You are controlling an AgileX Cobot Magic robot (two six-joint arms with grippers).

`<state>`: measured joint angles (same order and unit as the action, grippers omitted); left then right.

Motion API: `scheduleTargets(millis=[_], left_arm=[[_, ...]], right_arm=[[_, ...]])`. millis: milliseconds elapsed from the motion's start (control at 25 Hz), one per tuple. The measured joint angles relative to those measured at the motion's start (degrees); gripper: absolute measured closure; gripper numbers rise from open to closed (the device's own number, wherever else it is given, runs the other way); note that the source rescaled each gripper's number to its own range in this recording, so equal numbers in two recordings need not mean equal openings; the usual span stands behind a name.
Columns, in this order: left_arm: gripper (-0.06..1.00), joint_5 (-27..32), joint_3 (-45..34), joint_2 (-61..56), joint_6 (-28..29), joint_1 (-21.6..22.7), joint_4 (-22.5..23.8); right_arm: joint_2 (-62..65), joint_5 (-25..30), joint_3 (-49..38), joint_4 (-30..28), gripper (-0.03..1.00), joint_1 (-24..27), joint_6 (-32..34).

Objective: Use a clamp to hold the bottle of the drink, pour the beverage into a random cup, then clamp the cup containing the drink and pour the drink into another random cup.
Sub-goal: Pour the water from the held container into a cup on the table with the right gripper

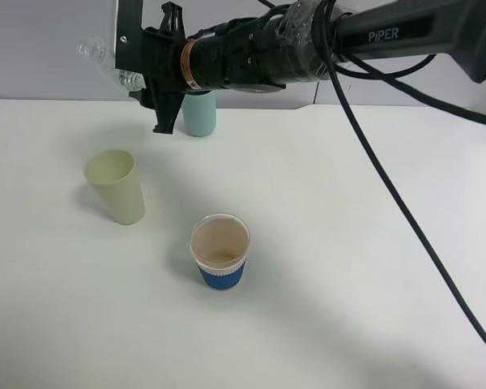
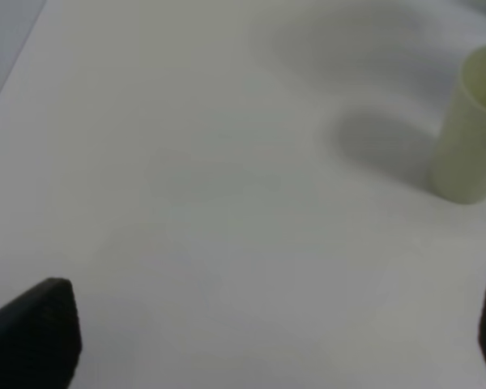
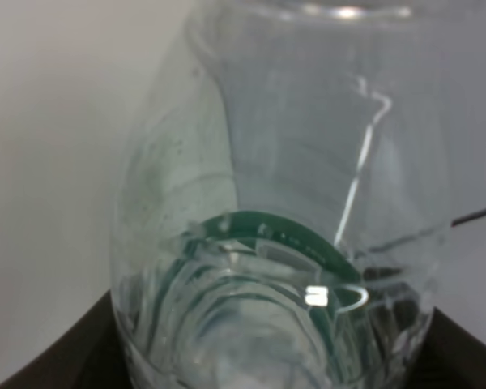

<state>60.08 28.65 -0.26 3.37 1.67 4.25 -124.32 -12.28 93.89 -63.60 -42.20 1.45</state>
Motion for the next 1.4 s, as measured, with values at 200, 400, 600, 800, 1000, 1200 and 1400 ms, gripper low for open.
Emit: scheduleTargets(millis=[200,400,600,800,1000,1200,1400], left_arm=[[-0.06,0.00,0.00,0.00,0.00,0.00,0.00],[-0.06,0.00,0.00,0.00,0.00,0.00,0.00],[-0.06,0.00,0.00,0.00,0.00,0.00,0.00],[-0.06,0.00,0.00,0.00,0.00,0.00,0.00],[-0.06,0.00,0.00,0.00,0.00,0.00,0.00],[-0.06,0.00,0.00,0.00,0.00,0.00,0.00],[-0.06,0.00,0.00,0.00,0.00,0.00,0.00]], right_arm=[[0.00,-1.08,0.00,-1.01,0.97,0.00,-2.69],[0.00,-3.05,0.00,-2.47,0.97,-0.12,-7.56],[0.00,-3.10,0.00,-3.10,0.97,-0.63,-11.35],[0.00,-2.84,0.00,-3.27,0.97,-1.75,-16.20],[0.00,-0.78,0.00,-3.57,0.97,-3.36,-21.13],[0.00,1.48,0.00,-3.61,0.97,-4.04,-24.33],[0.00,4.87,0.00,-3.61,0.97,-4.11,-25.58]])
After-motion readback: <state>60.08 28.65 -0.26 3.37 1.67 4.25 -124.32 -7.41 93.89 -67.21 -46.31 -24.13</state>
